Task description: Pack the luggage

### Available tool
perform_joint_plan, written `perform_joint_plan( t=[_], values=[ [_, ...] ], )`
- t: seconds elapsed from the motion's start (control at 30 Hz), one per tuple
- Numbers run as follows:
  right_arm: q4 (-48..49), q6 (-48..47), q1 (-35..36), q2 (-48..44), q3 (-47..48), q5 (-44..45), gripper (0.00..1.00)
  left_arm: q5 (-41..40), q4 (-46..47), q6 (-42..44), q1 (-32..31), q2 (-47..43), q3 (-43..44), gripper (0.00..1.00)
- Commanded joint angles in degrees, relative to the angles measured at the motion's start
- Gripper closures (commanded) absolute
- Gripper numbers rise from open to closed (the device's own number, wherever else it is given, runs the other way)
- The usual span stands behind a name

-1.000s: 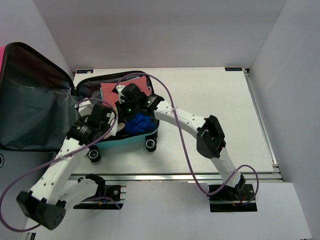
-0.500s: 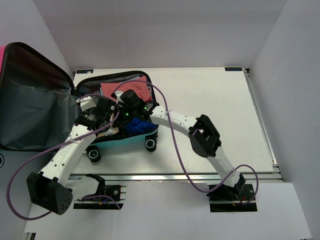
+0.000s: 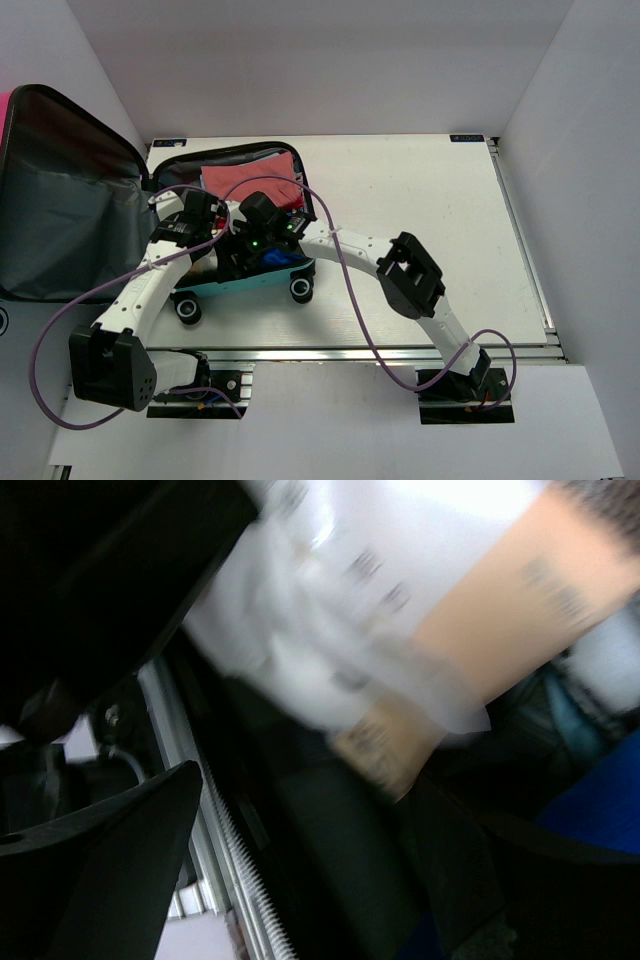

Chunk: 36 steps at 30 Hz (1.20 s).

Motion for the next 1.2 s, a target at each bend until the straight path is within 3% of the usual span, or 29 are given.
perform_joint_plan(
  t=[0.0, 0.27, 0.33, 0.47, 0.5, 0.53, 0.63, 0.83, 1.17],
  values=[
    [-0.07, -0.90, 1.67, -8.86, -4.40, -6.34, 0.11, -2.90, 8.30, 2.38, 2.12, -3.79, -0.52, 1.00],
    [2.75, -0.20, -0.97, -25.48, -17.69, 2.71, 0.11, 4.39, 9.81, 8.54, 4.67, -3.11, -2.64, 1.00],
    [1.96, -0.02, -2.20, -27.50, -19.19, 3.77, 0.11, 5.27, 8.40, 8.54, 5.20, -1.36, -1.41, 0.77],
    [0.82, -0.20, -3.69, -29.79, -21.04, 3.95, 0.11, 5.81, 5.68, 8.37, 5.81, 0.94, 0.61, 0.50],
    [0.64, -0.02, -4.22, -30.14, -21.48, 4.04, 0.11, 5.54, 4.54, 8.19, 5.82, 1.20, 0.88, 0.31],
    [0.55, -0.02, -4.39, -30.41, -21.92, 3.95, 0.11, 5.71, 4.27, 8.11, 5.82, 1.47, 1.23, 0.22],
    [0.11, 0.24, -5.36, -31.29, -23.33, 3.95, 0.11, 7.12, 2.87, 7.93, 6.34, 2.26, 3.07, 0.09],
    [-0.15, 0.42, -6.59, -32.43, -25.08, 3.69, 0.11, 9.23, 0.67, 8.10, 6.34, 0.77, 8.08, 0.02],
    [0.20, 0.33, -9.05, -34.10, -26.84, 2.90, 0.11, 12.75, -3.28, 10.13, 6.34, -6.70, 14.77, 0.02]
  ],
)
